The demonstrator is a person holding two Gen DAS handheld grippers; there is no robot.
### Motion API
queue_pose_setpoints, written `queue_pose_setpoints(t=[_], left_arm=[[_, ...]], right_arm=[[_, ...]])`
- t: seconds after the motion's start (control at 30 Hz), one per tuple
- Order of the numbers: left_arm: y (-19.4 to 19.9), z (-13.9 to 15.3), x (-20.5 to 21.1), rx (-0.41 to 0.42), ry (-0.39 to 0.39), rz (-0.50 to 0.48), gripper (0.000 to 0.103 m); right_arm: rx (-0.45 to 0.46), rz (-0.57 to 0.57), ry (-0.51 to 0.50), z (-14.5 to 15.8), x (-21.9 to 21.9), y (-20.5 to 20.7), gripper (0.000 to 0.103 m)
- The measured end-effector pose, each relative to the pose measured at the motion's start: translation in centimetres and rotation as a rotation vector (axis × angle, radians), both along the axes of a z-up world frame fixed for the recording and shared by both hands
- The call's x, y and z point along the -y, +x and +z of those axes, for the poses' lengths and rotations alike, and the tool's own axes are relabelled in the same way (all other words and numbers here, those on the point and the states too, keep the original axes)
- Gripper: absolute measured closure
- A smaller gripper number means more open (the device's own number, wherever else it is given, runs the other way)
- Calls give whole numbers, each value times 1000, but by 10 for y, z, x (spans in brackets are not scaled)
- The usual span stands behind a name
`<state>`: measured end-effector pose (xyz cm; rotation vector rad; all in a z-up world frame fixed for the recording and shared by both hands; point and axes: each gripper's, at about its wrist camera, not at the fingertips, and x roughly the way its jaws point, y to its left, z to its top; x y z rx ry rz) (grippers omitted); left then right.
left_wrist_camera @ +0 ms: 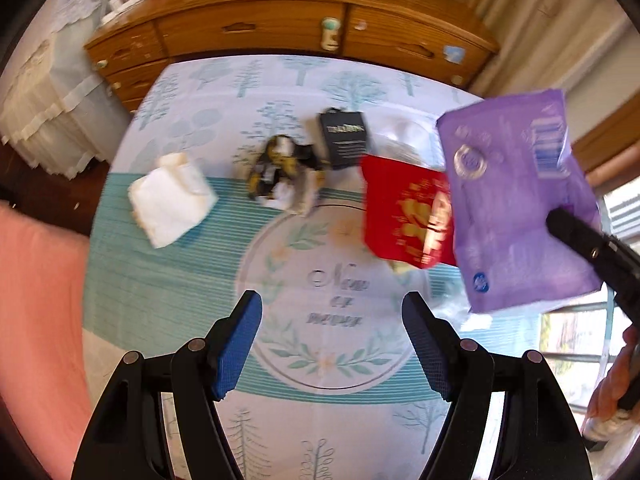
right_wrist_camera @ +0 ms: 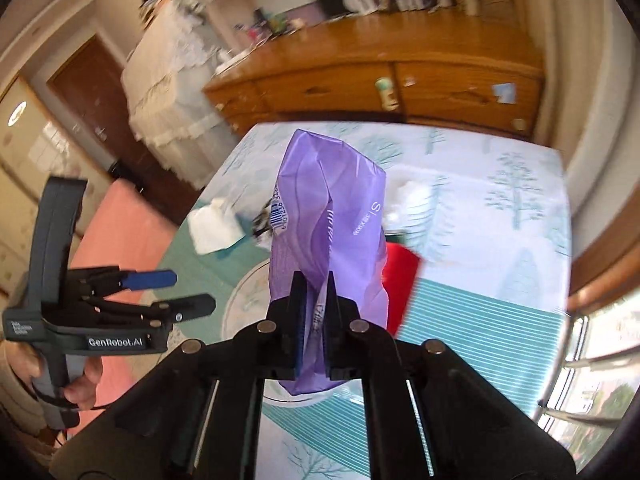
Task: Collect trash
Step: 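Grasp the clear plastic bag with the left tool while the right tool holds the purple bag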
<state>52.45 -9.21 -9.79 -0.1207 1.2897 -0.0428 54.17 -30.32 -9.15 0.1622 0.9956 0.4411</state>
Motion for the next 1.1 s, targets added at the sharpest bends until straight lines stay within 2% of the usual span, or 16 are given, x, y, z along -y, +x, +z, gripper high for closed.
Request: queue_pose_setpoints(t=[0.17,0.3,0.5,0.67,0.73,0.77,0.9,1.0,1.1], left_arm=[[6,-15,48,-36,-33,-110,28],[12,-30,87,-63,-47,-213,28],[20,-62,137,-124,-28,-358,28],[26,-85,157,-170,-13,-386,29],[29,-93,161,-184,-16,-388,43],[29,-93,162,-177,-19,-385,43],[27,-86,164,-130,-31,-394,56],[22,-81,158,-122,-62,-390,74],[11,-76,155,-103,-46,-381,78]], right_arm=[[18,-153,-14,11,54,-13,98],[5,-269,-34,6,94,-22,98],[-73,-377,-66,-26,130,-29,98],[-116,-393,-66,-52,136,-36,98],[-135,-395,-62,-61,135,-38,98],[-142,-395,-59,-65,134,-40,98],[-165,-394,-57,-75,131,-46,99],[-181,-392,-53,-78,128,-52,98],[-185,-387,-56,-78,123,-58,98]])
